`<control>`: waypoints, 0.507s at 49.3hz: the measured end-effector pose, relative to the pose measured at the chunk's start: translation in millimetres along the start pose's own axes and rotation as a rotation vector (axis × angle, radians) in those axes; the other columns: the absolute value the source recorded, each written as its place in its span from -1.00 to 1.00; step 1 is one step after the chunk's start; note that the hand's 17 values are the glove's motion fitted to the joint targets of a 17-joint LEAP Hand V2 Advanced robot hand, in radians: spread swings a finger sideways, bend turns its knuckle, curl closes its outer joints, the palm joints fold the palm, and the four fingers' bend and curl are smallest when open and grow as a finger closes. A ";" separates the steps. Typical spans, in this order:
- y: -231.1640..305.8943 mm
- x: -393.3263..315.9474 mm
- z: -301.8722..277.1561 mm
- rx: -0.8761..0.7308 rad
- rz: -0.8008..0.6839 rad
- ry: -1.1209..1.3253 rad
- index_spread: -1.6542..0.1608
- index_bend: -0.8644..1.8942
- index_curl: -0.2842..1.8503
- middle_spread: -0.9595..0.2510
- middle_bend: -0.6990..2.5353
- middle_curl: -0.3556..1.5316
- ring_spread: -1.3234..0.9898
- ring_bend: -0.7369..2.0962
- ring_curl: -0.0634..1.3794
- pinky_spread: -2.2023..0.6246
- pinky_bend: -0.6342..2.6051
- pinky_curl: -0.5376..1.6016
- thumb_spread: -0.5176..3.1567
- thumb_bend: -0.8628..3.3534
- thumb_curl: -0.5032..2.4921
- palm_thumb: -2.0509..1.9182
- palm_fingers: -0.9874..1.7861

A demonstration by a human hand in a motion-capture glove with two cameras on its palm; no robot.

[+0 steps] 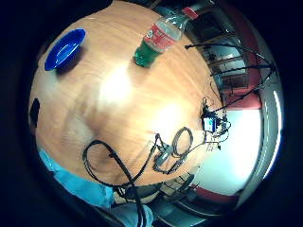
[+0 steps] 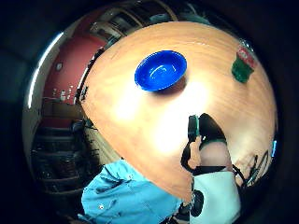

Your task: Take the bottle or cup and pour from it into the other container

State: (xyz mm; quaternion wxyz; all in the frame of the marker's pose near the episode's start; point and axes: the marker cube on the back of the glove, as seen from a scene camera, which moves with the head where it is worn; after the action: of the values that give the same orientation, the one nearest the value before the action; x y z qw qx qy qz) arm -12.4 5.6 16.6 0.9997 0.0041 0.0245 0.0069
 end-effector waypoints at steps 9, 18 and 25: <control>7.1 -12.7 12.3 -0.005 -0.026 0.022 0.49 -0.19 -0.54 0.62 -0.46 -0.50 0.25 -0.33 -0.76 0.68 -0.33 -0.35 -0.31 -0.43 -0.49 0.39 -0.08; 9.8 -6.2 8.1 -0.028 -0.023 0.016 0.46 -0.21 -0.49 0.62 -0.46 -0.46 0.26 -0.33 -0.72 0.70 -0.32 -0.33 -0.25 -0.47 -0.45 0.41 -0.09; 6.8 5.0 -0.6 -0.029 -0.005 0.004 0.46 -0.21 -0.46 0.63 -0.46 -0.44 0.27 -0.33 -0.69 0.71 -0.33 -0.32 -0.22 -0.50 -0.43 0.42 -0.10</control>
State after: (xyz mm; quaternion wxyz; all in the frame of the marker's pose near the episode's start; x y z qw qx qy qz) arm -7.5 12.5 15.8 0.9996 -0.0106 0.0265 0.0046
